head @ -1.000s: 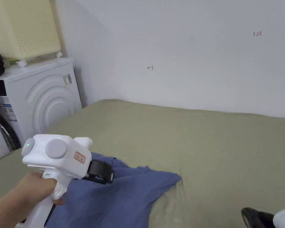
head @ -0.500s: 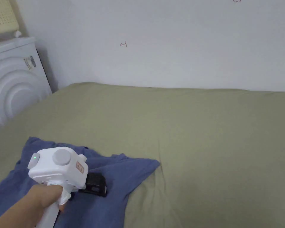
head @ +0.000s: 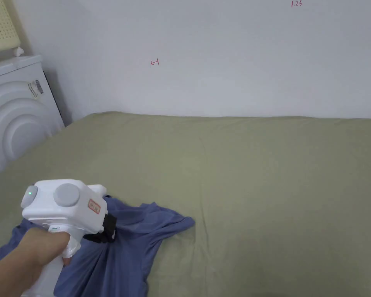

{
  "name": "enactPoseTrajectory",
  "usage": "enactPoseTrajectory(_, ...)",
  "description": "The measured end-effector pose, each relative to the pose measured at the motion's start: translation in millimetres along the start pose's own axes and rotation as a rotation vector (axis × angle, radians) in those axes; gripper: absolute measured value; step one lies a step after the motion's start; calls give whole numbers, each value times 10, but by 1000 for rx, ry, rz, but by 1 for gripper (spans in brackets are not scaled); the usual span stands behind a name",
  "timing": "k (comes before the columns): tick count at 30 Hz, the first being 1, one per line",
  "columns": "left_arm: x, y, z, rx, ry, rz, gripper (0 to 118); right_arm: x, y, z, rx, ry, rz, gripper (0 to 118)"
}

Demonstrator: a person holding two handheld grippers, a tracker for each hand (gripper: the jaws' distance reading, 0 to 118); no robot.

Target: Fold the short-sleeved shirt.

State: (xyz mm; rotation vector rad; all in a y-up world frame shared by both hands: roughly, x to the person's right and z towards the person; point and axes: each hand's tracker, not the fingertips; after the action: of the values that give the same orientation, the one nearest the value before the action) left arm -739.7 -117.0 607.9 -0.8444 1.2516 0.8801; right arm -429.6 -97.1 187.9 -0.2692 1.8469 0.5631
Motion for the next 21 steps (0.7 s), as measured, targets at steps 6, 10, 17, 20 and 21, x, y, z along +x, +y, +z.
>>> enactPoseTrajectory(6,508,203,402,98,-99,-89,0,122,21,331,55,-47,-29,0)
enactPoseTrajectory(10,1170,366,573,149,-191,-187,0,241,-40,547,52,-91,-42,0)
enactPoseTrajectory(17,2726,472,605,165,-400,-379,0,613,-194,1001,77,-269,-122,0)
enactPoseTrajectory(20,3462,386,582,151,-480,-476,0,828,-276,1262,97,-364,-169,0)
enactPoseTrajectory(21,3663,345,571,142,-501,-506,0,887,-298,1339,102,-391,-179,0)
